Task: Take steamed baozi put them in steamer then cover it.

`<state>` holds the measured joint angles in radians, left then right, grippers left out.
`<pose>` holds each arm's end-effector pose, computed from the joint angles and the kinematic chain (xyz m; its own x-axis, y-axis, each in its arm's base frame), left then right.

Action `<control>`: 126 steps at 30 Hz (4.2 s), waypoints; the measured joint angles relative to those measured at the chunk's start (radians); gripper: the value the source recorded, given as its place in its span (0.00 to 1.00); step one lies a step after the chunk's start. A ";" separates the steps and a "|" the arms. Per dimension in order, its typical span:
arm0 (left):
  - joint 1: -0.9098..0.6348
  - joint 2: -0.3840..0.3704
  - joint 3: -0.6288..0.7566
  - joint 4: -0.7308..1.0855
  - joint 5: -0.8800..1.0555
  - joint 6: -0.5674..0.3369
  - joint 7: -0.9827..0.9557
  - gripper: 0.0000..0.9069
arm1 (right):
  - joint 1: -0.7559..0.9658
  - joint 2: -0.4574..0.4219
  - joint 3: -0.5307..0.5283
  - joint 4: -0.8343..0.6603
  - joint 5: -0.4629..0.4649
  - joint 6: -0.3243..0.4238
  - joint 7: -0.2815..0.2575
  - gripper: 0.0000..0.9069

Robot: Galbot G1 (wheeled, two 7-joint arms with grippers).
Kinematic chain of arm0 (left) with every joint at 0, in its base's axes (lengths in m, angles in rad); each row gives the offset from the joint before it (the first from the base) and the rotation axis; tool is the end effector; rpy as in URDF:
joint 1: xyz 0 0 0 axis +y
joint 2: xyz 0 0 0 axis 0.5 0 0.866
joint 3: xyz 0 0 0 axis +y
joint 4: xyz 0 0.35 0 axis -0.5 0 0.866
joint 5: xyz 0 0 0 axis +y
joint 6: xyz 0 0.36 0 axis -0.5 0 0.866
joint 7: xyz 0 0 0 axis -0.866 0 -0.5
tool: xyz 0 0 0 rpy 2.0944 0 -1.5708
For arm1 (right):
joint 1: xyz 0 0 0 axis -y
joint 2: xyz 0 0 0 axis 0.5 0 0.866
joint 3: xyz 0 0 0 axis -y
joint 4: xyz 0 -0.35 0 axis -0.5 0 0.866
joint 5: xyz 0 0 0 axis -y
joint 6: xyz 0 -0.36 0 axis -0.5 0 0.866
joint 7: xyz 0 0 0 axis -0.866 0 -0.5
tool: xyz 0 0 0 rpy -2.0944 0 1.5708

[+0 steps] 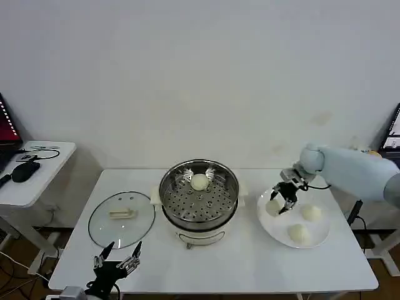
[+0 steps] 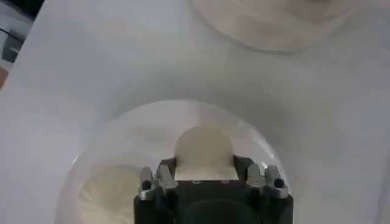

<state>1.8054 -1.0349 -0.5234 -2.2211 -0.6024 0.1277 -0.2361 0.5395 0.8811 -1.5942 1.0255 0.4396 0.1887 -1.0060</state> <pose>0.1299 0.0674 -0.2795 -0.9382 0.0975 0.3321 0.0539 0.9889 -0.1382 0.5838 -0.1387 -0.1508 -0.0612 -0.2320 0.9708 -0.9299 -0.3402 -0.1399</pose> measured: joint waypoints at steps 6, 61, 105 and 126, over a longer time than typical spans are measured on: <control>-0.011 -0.007 0.002 0.009 0.000 -0.005 -0.007 1.00 | 0.113 0.007 -0.066 0.068 0.079 -0.020 0.002 0.71; -0.051 0.015 0.047 0.023 0.008 -0.002 -0.029 1.00 | 0.317 0.459 -0.198 0.152 0.634 -0.295 0.165 0.72; -0.041 0.020 0.042 -0.019 -0.001 0.001 -0.029 1.00 | 0.104 0.609 -0.145 -0.055 0.590 -0.320 0.173 1.00; -0.025 0.006 0.028 -0.019 0.000 0.001 -0.030 1.00 | 0.268 0.418 -0.174 0.147 0.578 -0.302 0.148 1.00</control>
<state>1.7803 -1.0286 -0.4958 -2.2404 -0.6020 0.1290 -0.2658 0.8071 1.2991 -1.7679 1.1725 1.0172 -0.1135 -0.8584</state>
